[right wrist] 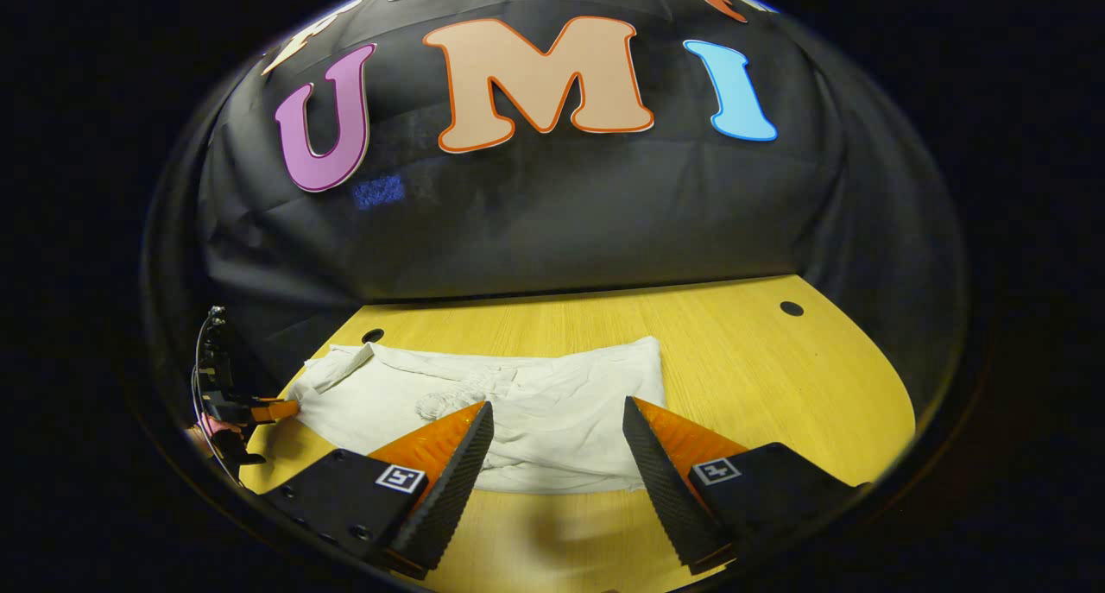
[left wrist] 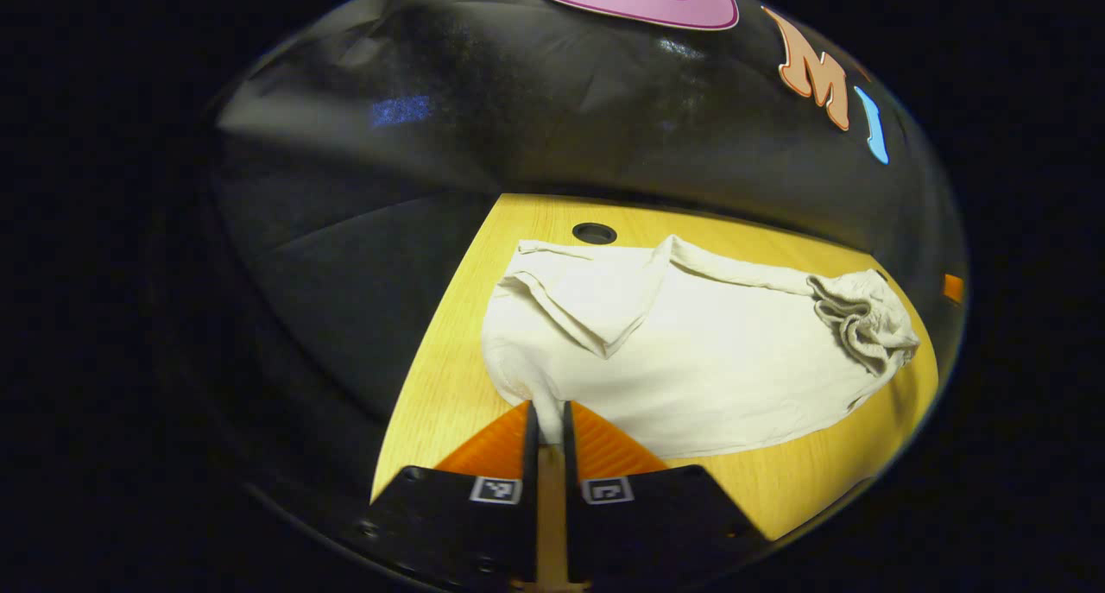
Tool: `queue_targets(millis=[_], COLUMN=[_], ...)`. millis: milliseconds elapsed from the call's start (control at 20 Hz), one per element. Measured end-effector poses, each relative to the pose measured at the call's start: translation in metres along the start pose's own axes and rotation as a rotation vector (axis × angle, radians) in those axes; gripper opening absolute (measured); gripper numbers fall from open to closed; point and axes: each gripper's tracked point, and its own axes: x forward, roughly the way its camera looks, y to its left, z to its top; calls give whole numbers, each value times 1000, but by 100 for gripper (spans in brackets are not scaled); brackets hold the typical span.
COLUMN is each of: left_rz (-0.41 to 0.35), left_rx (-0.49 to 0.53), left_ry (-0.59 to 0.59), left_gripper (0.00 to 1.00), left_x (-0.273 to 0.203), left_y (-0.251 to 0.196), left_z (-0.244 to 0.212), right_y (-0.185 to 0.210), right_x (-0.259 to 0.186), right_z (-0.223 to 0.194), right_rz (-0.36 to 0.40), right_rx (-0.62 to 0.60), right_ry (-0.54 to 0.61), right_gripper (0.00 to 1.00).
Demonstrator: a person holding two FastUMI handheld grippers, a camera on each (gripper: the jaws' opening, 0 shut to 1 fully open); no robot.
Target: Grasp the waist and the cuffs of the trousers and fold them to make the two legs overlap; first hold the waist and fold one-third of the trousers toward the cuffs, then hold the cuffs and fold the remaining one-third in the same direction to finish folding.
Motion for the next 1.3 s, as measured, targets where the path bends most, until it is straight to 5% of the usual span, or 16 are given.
queue_targets(millis=[50,550,1100,1300], left_rz=[5,-57,-295,-354], left_rx=[-11,-100,-39,67], left_ry=[3,-133,-284,-302], left_gripper=[0,0,0,0], left_x=[1,-35,-74,-79], left_y=[-1,-60,-274,-357], left_z=[-1,58,154,169], right_y=[-4,-43,-121,-151], right_x=[-3,-29,-43,-45], right_z=[0,6,12,15], right_rz=[-5,-16,13,13], right_rx=[-1,7,11,4], right_ry=[-2,-23,-23,-24], right_gripper=[96,96,96,96])
